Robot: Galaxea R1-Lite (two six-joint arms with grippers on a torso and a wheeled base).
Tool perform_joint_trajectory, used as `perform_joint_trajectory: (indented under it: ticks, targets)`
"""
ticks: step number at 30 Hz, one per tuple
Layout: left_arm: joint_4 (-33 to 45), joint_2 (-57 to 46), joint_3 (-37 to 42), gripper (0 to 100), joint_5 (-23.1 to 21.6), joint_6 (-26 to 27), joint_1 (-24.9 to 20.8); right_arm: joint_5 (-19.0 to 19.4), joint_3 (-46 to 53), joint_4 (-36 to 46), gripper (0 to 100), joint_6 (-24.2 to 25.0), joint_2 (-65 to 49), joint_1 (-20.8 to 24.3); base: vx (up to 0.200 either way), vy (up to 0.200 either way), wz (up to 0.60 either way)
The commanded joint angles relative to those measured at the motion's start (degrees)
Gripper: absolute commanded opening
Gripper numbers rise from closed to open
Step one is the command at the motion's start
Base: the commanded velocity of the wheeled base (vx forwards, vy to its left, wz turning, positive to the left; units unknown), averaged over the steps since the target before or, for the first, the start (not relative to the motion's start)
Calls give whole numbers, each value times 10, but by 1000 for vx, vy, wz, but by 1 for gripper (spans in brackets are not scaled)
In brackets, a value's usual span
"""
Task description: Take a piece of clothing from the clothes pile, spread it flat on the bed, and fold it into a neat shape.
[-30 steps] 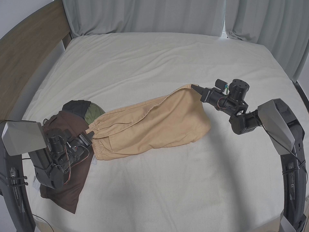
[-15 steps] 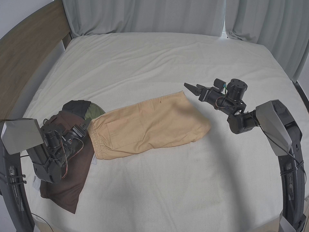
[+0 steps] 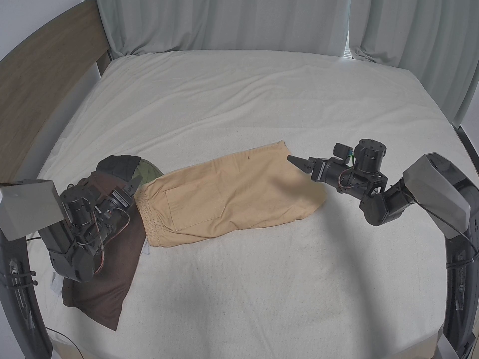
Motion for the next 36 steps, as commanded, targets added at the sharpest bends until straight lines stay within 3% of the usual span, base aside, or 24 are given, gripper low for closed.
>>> perform_joint_trajectory:
  ticks: [1,14,24,27,36]
  targets:
    - [0,-52,12,100,-1,-1,-1,-22,73,-11,100,0,-45,12,0,0,0]
    - [-1,-73,32,100,-3,6,-20,-37,129,-101,100,8,-17,15,0,0,0]
    - [-3,-123,67,100,-19,7,-52,-38,215,-241,100,77,2,22,0,0,0]
    - [-2,-128,98,100,-48,13,-63,-39,226,-243,100,78,-4,24,0,0,0]
    - [0,-126,99,100,-48,14,-63,-39,239,-240,100,77,-6,23,0,0,0]
